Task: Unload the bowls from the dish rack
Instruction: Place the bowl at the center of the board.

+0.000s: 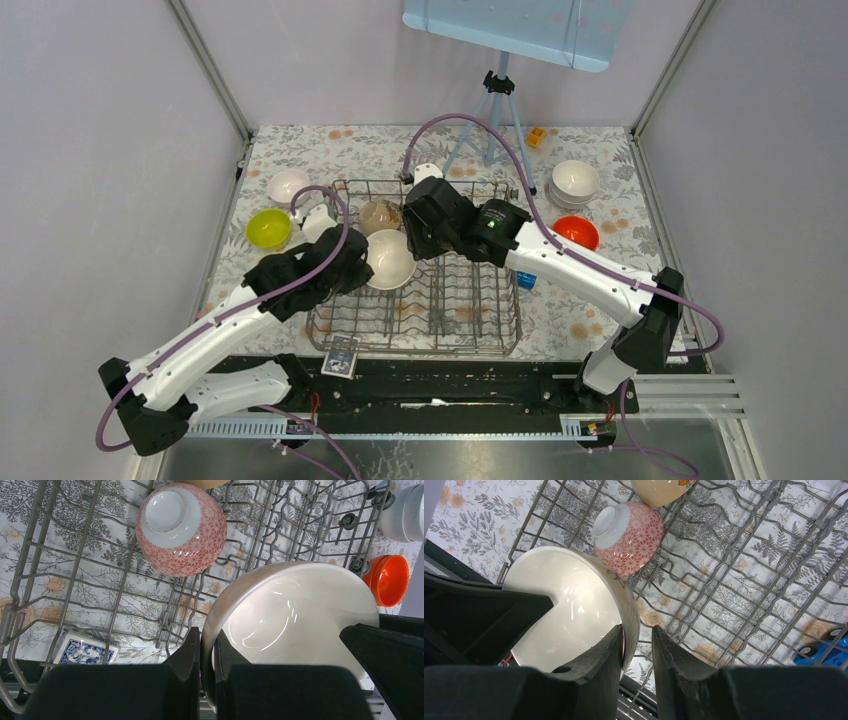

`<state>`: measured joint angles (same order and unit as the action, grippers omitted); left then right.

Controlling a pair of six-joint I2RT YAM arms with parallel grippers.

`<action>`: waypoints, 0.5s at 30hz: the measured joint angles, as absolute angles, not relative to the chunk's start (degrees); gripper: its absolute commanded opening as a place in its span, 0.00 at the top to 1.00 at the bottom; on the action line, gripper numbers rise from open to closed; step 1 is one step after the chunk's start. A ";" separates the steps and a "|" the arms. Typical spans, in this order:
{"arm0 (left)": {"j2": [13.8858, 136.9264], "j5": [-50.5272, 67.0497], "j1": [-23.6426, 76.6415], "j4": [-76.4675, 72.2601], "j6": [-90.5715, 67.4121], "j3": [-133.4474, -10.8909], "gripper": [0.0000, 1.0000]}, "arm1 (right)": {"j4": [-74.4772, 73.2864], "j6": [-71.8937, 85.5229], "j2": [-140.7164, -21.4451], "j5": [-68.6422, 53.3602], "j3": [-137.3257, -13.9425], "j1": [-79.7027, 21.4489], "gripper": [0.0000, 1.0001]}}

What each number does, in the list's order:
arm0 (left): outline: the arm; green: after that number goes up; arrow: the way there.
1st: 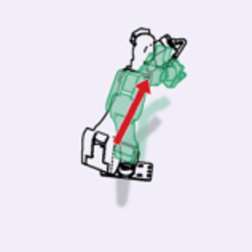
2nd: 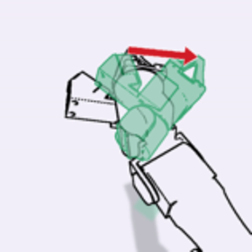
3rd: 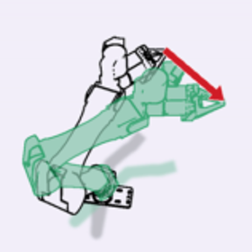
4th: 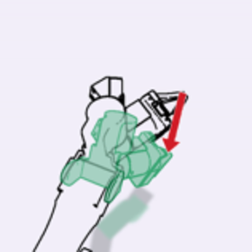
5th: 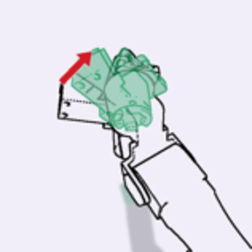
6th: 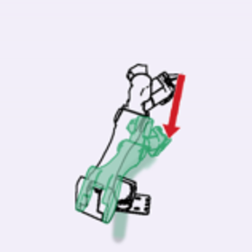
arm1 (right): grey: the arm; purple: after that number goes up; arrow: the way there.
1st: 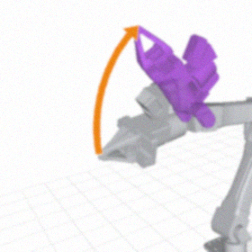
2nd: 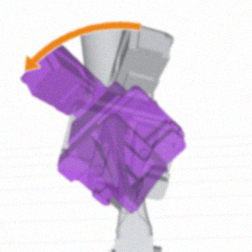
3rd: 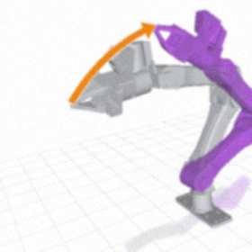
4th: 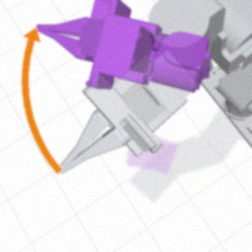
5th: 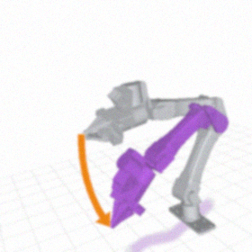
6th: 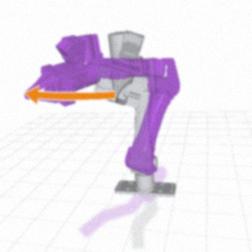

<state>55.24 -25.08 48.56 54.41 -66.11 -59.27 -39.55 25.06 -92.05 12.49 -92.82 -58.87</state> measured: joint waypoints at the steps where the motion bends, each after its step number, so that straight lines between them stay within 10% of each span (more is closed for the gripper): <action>1: 55.33 -25.06 48.56 54.41 -66.11 -59.31 1.00 | -39.57 25.02 -92.09 12.49 -92.82 -58.87 0.67; 15: 57.19 -24.32 48.64 54.46 -66.26 -60.07 1.00 | -39.59 24.40 -93.01 13.15 -91.81 -59.05 1.00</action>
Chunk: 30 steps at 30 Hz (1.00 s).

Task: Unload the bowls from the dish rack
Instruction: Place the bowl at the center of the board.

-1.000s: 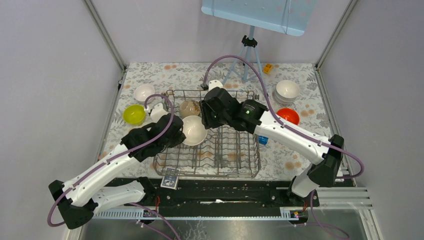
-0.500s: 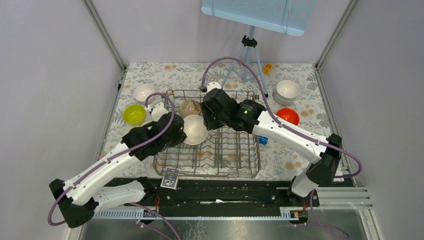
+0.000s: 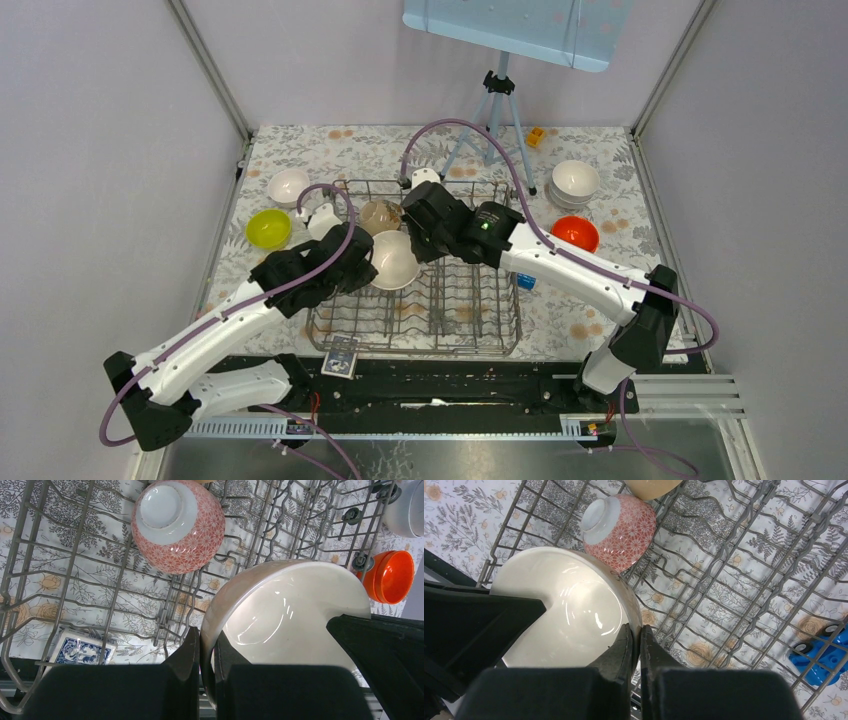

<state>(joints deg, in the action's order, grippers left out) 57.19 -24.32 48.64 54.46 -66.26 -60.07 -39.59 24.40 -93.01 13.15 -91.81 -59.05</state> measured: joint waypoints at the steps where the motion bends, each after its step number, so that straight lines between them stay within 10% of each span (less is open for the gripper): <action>1: 57.21 -24.27 48.66 54.41 -66.26 -60.10 0.96 | -39.46 24.51 -93.01 13.47 -91.59 -59.05 1.00; 13: 52.80 -23.29 48.66 47.53 -63.79 -60.10 0.02 | -46.17 21.54 -91.68 15.62 -89.34 -59.05 1.00; 21: 49.17 -23.79 48.66 44.77 -60.01 -60.01 0.01 | -53.78 19.16 -80.31 21.87 -88.18 -54.61 1.00; 30: 46.65 -25.93 48.66 42.30 -56.95 -57.84 0.01 | -52.10 18.41 -62.13 23.62 -76.40 -19.00 1.00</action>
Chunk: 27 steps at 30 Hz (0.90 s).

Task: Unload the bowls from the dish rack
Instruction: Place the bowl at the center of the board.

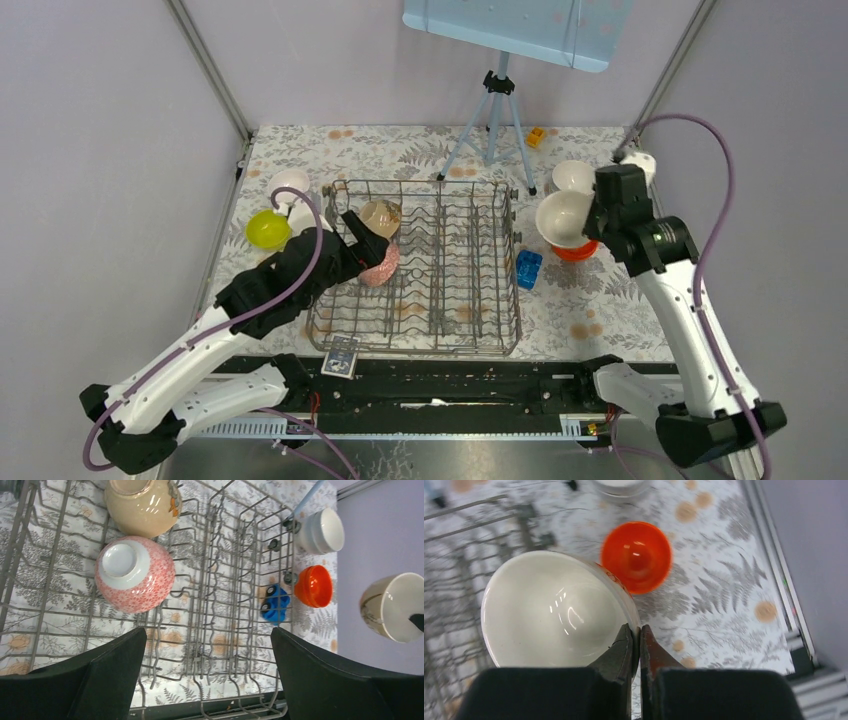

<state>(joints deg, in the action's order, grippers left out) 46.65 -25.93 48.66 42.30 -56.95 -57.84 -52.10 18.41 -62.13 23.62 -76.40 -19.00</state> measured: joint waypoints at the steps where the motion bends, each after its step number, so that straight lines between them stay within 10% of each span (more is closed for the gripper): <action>1: 46.72 -26.11 48.66 42.15 -56.90 -57.08 0.01 | -51.59 19.09 -60.55 23.88 -73.91 -15.70 1.00; 12: 45.84 -24.80 48.66 39.09 -58.48 -49.23 0.01 | -47.27 33.19 -53.47 21.61 -53.32 4.34 1.00; 27: 46.57 -21.87 48.66 37.47 -60.47 -43.75 0.01 | -44.56 44.29 -42.11 17.30 -33.98 7.16 1.00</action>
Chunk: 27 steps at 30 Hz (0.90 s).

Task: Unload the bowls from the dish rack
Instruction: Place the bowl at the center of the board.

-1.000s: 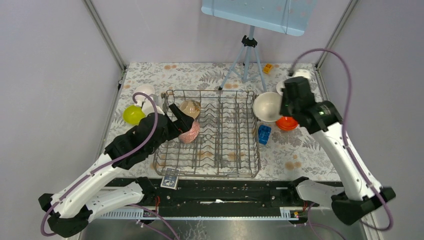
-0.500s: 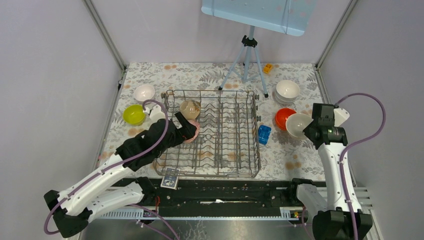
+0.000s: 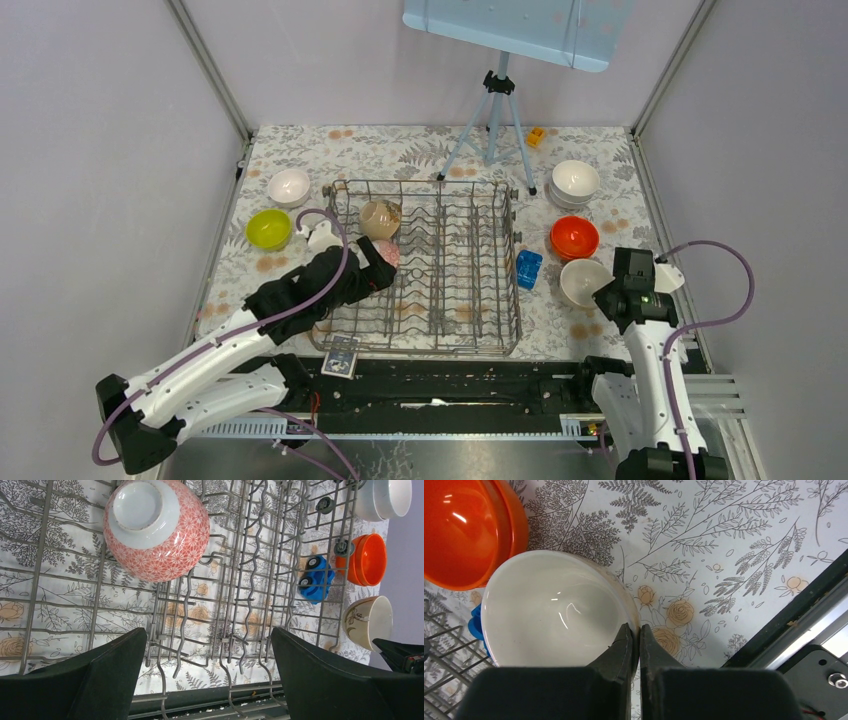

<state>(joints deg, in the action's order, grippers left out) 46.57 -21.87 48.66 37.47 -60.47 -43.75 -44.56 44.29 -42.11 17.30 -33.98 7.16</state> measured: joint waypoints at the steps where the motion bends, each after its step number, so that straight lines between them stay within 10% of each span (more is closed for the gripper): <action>1: 46.54 -21.82 48.66 37.47 -60.53 -43.55 0.01 | -44.58 44.66 -41.69 16.93 -33.69 7.16 1.00; 27: 45.04 -22.57 48.66 37.69 -63.68 -42.98 0.01 | -42.28 51.29 -41.50 16.01 -27.33 7.14 0.87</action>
